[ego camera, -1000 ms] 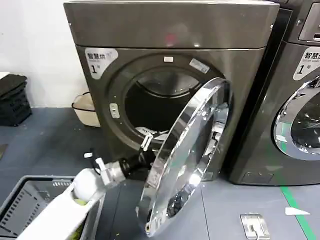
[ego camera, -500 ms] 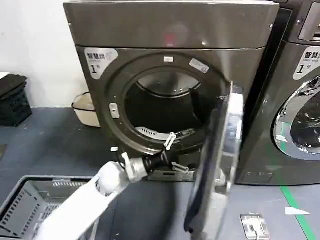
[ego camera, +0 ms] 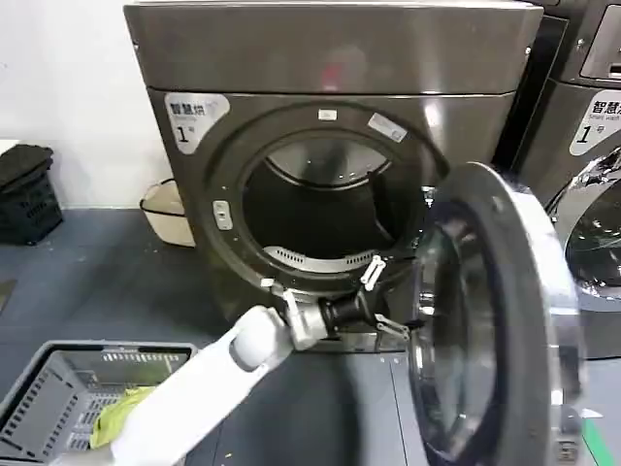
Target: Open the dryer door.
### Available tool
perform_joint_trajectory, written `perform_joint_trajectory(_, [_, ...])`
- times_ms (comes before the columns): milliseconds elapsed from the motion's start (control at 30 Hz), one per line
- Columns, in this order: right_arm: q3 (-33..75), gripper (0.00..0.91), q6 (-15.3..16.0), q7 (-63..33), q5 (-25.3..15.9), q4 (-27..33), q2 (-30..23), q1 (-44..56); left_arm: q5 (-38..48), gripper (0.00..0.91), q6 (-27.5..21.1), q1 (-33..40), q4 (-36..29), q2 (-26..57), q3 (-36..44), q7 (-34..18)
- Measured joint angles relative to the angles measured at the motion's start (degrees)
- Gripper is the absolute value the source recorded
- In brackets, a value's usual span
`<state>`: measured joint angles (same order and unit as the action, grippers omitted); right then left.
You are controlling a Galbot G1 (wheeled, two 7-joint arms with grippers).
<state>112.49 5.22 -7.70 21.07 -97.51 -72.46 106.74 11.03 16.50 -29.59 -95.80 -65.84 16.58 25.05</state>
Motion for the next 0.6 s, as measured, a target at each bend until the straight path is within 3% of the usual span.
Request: perform_joint_trajectory(600, [0.98, 0.907, 0.44, 0.08, 0.00, -0.76, -0.53, -0.26, -1.29, 0.907, -2.22, 7.59, 9.27, -9.28, 7.64, -1.89])
